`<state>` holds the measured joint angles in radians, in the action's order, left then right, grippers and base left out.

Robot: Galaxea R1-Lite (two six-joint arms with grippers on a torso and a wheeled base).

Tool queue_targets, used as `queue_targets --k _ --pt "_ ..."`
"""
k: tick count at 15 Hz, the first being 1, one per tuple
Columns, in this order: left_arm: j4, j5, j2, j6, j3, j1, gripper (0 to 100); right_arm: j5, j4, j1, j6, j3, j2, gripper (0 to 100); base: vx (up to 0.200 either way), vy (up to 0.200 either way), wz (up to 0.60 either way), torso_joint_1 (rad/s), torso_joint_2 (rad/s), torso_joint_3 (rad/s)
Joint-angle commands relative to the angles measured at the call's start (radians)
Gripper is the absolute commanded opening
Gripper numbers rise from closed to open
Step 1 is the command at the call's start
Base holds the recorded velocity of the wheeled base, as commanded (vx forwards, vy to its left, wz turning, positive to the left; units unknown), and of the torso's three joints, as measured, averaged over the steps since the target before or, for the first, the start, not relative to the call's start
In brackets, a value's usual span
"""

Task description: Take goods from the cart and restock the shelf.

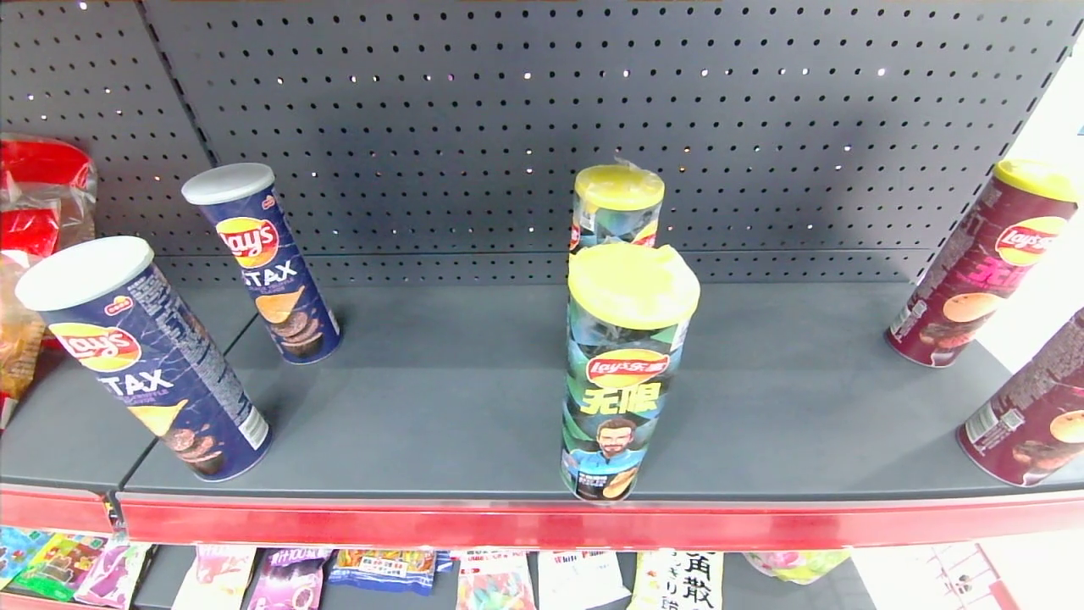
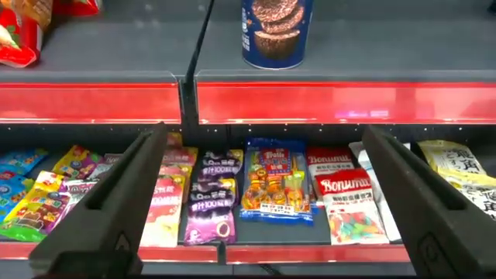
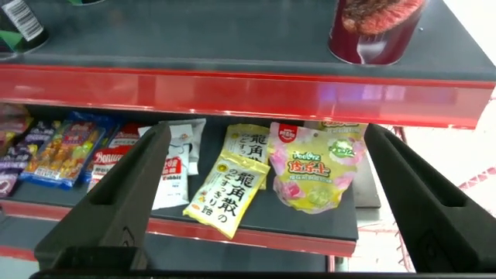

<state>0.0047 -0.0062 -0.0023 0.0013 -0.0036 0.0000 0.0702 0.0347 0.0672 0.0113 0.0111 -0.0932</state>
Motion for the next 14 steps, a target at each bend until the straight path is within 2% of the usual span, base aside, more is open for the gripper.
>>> queue_targets --k 1,14 --pt "0.000 0.000 0.002 0.000 0.001 0.000 100 0.031 -0.006 0.000 -0.034 0.003 0.000 100 0.000 0.000 0.00 0.000 0.00 0.000" --pt "0.000 0.000 0.002 -0.001 0.001 0.000 100 0.051 -0.009 0.020 -0.048 0.004 -0.005 100 0.000 0.000 0.00 0.000 0.00 0.000"
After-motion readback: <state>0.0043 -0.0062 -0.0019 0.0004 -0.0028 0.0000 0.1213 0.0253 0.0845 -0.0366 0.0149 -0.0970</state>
